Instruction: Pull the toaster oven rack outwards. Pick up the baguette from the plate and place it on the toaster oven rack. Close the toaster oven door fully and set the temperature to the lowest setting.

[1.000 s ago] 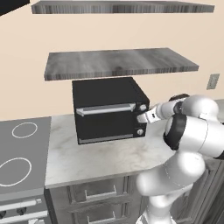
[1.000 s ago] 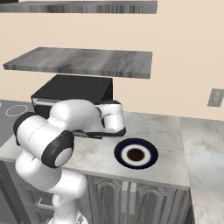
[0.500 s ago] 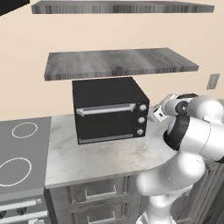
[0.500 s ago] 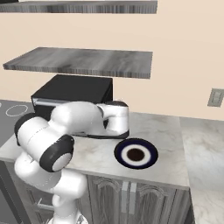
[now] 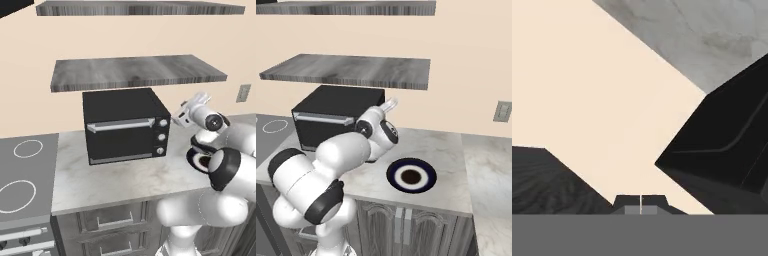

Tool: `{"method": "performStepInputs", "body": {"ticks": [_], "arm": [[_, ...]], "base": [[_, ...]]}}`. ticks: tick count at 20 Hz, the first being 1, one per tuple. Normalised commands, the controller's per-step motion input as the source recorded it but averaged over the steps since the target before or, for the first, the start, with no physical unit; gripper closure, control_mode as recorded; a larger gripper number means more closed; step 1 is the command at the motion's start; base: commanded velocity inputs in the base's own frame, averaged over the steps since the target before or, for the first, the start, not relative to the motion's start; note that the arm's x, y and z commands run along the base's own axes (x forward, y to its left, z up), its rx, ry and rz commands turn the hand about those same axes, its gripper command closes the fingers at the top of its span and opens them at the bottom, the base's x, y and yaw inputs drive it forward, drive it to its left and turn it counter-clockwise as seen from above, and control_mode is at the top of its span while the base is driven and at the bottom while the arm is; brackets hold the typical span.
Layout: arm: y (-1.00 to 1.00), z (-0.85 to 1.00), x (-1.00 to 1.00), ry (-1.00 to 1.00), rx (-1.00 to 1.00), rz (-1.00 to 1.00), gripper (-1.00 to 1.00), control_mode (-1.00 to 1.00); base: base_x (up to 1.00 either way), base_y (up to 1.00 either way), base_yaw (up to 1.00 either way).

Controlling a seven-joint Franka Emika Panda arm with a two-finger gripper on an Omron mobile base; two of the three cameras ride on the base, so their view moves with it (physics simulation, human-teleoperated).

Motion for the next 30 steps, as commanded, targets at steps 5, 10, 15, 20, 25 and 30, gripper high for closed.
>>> {"method": "performStepInputs", "body": {"ticks": [5,10,15,20,25,30], "arm": [[-0.14,-0.11,-0.08,-0.14,-0.21,0.07,1.0,-1.0],[-0.32,0.0,-0.68,-0.05,-0.3,0.13,1.0,-1.0],[-0.69,0.02,-1.0,-0.1,-0.36,0.11,1.0,-1.0],[-0.46,0.01,-0.52,-0.04,-0.39,0.2,1.0,-1.0],[-0.02,-0.37,0.06,0.07,-0.57,0.27,1.0,-1.0],[-0.2,-0.08,0.05,0.22,-0.39,0.27,1.0,-1.0]], "base": [[0.0,0.0,0.0],[0.0,0.0,0.0],[0.0,0.0,0.0],[0.0,0.0,0.0],[0.0,0.0,0.0],[0.0,0.0,0.0]]}}
